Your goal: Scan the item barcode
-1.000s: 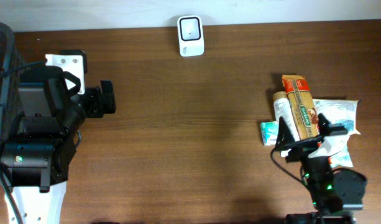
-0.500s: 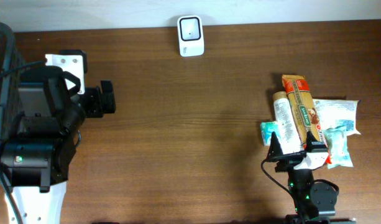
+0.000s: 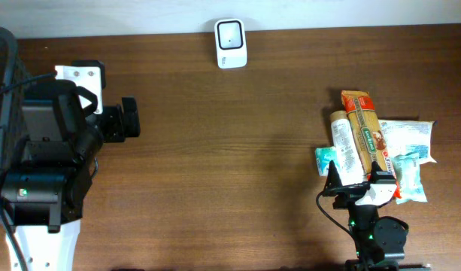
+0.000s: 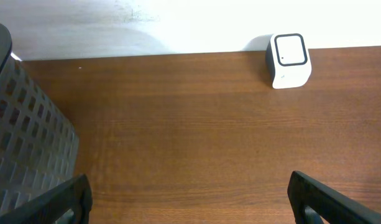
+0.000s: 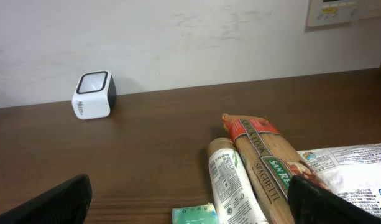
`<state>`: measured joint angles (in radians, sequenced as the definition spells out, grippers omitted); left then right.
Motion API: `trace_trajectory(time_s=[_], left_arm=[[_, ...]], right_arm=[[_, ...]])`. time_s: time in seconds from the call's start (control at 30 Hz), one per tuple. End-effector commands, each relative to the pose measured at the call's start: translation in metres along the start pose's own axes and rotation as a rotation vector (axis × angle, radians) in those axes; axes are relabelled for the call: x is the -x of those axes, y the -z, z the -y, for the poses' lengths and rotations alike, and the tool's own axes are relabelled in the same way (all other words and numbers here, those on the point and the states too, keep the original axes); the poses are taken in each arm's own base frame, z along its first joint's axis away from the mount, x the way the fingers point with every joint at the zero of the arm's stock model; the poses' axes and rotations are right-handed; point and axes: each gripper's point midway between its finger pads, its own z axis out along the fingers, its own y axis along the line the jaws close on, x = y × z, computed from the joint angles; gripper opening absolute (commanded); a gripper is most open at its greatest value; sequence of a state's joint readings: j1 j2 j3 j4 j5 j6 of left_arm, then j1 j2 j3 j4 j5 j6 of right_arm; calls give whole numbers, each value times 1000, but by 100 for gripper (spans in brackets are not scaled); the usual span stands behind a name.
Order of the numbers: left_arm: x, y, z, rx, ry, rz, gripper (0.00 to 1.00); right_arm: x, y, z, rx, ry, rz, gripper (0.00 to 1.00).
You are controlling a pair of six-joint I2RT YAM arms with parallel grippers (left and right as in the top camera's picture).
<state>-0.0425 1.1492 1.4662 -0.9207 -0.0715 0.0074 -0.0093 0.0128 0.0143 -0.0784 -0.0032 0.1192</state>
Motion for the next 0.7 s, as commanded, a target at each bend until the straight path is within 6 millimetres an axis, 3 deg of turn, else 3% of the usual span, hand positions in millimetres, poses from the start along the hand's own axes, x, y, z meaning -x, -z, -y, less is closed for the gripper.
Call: trace_trajectory(time_s=[0.0,0.23,0.37,0.5,0.57,0.6,0.67], left_arm=[[3,3,-2,9,-10,12,99],[-7,1,-5,24,-17,-24,99],[-26,-21,-1,18,-71,62,99],[-69,-38,17,-55,-143,343,99],[-97,-37,16,-57,-157,437,99],[-121,-36,12,-36,-150,481,99],[-143,-35,9,-19,-156,511,99]], right_arm=[[-3,0,1,-6,8,-2,99],[-3,0,1,-6,8,-2,99],[-3,0,1,-6,8,-2,99],[-3,0,1,-6,8,-2,99],[-3,0,1,-6,8,-2,99],[-3,0,1,-6,8,-2,99],[-3,0,1,-6,8,-2,99]])
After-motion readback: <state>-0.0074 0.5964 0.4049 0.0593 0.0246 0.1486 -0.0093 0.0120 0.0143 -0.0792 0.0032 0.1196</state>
